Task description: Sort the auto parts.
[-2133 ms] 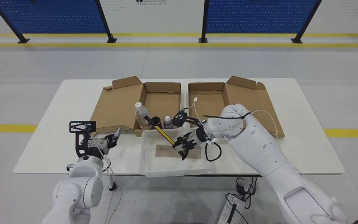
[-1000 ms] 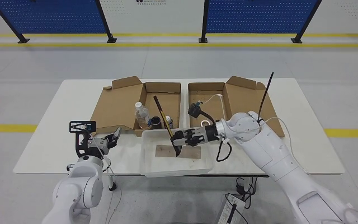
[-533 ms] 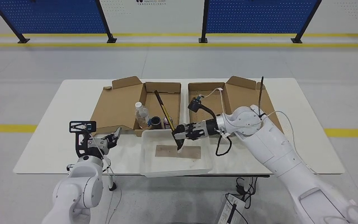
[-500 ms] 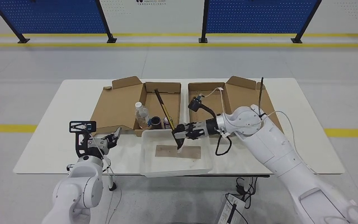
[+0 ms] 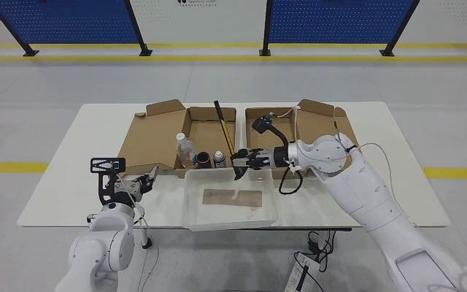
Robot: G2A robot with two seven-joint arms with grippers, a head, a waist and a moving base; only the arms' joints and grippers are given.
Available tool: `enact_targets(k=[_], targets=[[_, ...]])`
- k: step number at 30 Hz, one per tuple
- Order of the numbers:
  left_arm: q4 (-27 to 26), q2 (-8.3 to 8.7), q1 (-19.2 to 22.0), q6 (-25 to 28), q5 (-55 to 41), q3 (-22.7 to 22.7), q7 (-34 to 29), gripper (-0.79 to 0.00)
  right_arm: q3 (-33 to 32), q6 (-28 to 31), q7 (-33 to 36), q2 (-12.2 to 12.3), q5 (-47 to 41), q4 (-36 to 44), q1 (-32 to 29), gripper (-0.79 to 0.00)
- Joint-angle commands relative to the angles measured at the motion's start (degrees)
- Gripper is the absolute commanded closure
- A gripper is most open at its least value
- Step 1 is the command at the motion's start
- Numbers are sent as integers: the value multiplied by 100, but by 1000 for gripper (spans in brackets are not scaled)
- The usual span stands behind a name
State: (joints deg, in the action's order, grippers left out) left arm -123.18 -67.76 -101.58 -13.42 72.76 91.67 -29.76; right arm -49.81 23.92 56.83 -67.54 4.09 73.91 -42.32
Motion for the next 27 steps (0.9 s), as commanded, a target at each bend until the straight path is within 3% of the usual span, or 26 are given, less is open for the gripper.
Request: enact_targets(k=[1,11,27], targets=[[0,0,0,0,0,0,0,-785,-32,-232,-16,9,63,0,4,0],[0,0,0,0,0,0,0,-785,-187,-1570,-61,13,157,-183,160,0],[0,0,0,0,0,0,0,-785,-61,-3515,239,58,1679,-327,504,0]])
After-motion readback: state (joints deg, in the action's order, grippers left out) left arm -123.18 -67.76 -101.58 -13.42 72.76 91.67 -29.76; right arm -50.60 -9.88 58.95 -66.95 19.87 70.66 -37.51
